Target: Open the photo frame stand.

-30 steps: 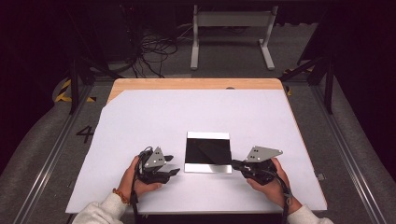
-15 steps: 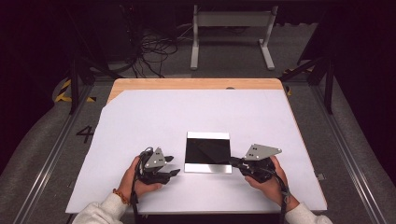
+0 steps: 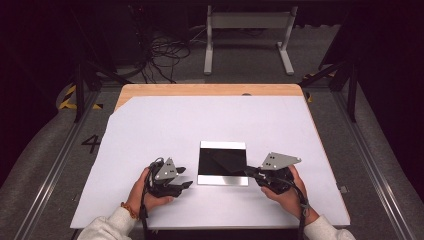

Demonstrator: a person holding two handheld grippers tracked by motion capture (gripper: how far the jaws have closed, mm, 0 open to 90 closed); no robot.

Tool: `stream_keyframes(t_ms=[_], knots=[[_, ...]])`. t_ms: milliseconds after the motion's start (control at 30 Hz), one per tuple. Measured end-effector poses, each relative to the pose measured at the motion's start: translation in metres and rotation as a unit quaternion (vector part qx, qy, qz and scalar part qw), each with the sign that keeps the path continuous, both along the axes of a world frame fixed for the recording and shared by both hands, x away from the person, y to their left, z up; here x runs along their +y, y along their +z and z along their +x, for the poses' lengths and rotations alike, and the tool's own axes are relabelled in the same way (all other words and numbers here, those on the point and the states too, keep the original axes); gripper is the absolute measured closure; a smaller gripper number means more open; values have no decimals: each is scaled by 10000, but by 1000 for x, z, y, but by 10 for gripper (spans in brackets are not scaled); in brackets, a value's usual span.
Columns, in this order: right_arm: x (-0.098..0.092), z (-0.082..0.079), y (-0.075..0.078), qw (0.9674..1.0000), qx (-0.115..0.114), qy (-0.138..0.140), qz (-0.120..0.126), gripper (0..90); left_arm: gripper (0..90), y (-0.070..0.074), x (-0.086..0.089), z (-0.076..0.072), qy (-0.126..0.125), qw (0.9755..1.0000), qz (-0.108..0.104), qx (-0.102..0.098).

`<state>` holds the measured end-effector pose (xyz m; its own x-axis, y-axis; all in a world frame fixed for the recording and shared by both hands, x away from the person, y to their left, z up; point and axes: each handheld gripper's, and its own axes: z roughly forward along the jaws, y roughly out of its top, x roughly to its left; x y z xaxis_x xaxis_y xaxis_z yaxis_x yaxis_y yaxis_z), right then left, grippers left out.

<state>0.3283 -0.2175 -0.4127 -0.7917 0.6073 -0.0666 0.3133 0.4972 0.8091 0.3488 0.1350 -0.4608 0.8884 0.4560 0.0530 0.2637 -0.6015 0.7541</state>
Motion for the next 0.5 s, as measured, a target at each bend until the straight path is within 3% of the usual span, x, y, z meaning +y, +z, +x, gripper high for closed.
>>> stream_keyframes(t_ms=[500], knots=[[1,1,2,10000,-18,-27,4,873,468,0,-1,-1,38,10000,-10,-1]])
